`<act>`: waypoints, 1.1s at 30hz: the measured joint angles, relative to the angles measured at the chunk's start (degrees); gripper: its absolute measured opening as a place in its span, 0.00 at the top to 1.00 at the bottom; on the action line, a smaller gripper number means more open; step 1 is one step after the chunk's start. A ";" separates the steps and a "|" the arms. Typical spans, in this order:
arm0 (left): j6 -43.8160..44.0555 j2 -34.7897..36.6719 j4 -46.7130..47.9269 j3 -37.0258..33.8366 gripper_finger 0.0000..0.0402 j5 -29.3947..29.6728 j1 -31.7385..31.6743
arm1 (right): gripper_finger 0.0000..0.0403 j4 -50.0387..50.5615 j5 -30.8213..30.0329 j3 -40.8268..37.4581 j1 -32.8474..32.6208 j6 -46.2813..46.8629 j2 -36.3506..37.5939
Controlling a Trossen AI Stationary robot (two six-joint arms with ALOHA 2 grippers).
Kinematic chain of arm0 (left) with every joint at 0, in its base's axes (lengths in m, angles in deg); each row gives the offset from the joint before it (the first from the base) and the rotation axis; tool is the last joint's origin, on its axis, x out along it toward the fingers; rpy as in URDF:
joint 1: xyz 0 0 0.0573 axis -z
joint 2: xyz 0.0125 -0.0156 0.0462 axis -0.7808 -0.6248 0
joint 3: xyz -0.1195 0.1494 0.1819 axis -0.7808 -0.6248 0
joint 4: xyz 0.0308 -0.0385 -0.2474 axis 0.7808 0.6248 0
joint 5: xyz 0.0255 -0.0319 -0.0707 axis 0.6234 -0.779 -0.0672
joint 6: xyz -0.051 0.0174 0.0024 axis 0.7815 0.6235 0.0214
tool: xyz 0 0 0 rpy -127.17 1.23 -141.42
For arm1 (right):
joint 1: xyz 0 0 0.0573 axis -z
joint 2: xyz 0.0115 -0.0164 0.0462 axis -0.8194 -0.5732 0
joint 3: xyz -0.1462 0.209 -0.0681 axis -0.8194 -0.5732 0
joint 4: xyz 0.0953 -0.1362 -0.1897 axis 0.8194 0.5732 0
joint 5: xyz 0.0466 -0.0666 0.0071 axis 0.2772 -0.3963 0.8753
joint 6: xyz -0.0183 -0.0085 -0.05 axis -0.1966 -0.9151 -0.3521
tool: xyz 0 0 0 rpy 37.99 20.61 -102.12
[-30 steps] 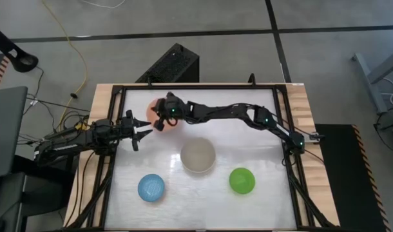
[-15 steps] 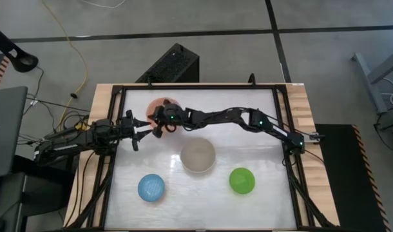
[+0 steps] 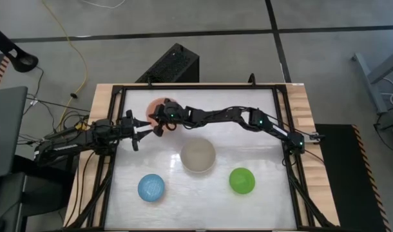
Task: Nest bowls inside each other
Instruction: Stack the orange bowl on top of the white bowl
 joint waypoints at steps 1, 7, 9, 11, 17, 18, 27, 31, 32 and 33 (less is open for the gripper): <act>0.00 0.00 0.00 0.00 0.61 0.01 0.00 | 0.99 -0.19 0.00 0.00 0.02 -0.02 0.01; 0.00 0.00 0.00 0.00 0.61 0.01 0.00 | 0.99 -0.75 0.05 0.02 0.20 -0.04 0.02; 0.00 0.00 0.00 0.00 0.61 0.02 0.00 | 0.99 -0.88 0.09 0.02 0.23 -0.64 0.02; 0.00 0.00 0.00 0.00 0.61 0.01 0.00 | 0.99 -1.36 0.53 0.02 -0.11 -2.15 0.02; 0.00 0.00 0.00 0.00 0.61 0.02 0.00 | 0.99 -2.59 1.70 0.02 -1.44 -2.95 0.02; 0.02 0.00 0.00 0.01 0.61 0.00 0.00 | 0.99 -2.28 1.68 0.02 -1.63 -3.00 0.02; 0.00 0.00 0.00 0.00 0.61 0.02 0.00 | 0.99 -1.75 1.49 0.02 -1.18 -1.40 0.02; 0.00 0.00 0.00 0.00 0.61 0.01 0.00 | 0.99 0.35 1.46 0.02 -0.70 -0.63 0.04; 0.00 0.00 0.00 0.00 0.61 0.00 0.00 | 0.99 0.49 1.46 0.02 -0.66 -0.63 0.04; 0.02 0.00 0.00 0.00 0.61 0.01 0.00 | 0.99 0.44 1.45 0.02 -0.60 -0.83 0.04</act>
